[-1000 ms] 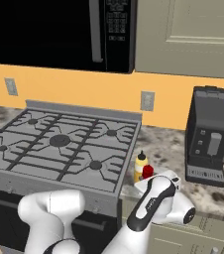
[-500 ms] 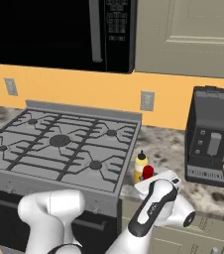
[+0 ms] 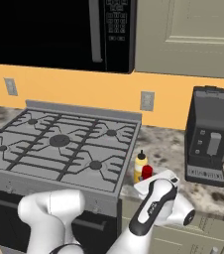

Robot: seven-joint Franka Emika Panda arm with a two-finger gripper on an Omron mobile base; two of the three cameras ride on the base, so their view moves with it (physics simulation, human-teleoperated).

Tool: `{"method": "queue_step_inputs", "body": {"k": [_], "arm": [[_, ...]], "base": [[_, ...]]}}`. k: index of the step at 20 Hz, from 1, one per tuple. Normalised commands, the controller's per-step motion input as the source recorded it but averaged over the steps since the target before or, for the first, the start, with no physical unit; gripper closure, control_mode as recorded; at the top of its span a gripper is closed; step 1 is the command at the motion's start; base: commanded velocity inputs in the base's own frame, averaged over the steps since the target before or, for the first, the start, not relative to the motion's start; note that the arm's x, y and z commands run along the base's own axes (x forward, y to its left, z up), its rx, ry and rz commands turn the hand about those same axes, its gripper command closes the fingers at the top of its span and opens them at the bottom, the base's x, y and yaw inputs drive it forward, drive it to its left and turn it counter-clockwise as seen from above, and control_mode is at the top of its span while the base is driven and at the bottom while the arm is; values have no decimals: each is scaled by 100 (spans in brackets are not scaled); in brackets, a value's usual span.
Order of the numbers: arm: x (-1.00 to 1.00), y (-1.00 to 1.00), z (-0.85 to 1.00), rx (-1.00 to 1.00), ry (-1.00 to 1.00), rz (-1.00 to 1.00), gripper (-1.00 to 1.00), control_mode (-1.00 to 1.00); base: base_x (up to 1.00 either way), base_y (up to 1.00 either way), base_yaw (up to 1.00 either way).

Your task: Take 2 condiments from the cabinet and move them on the counter near the stove.Make sure the condiments are lined up with each other, next to each other.

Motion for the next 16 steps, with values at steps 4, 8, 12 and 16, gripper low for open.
{"method": "queue_step_inputs", "body": {"k": [4,8,12,16], "arm": [[17,18,-32,-2,0,2,100,-100],[23,12,-21,0,0,2,100,-100],[23,3,-13,0,0,2,100,-100],[7,0,-13,0,0,2,100,-100]], "base": [[0,0,0],[0,0,0],[0,0,0],[0,0,0]]}}
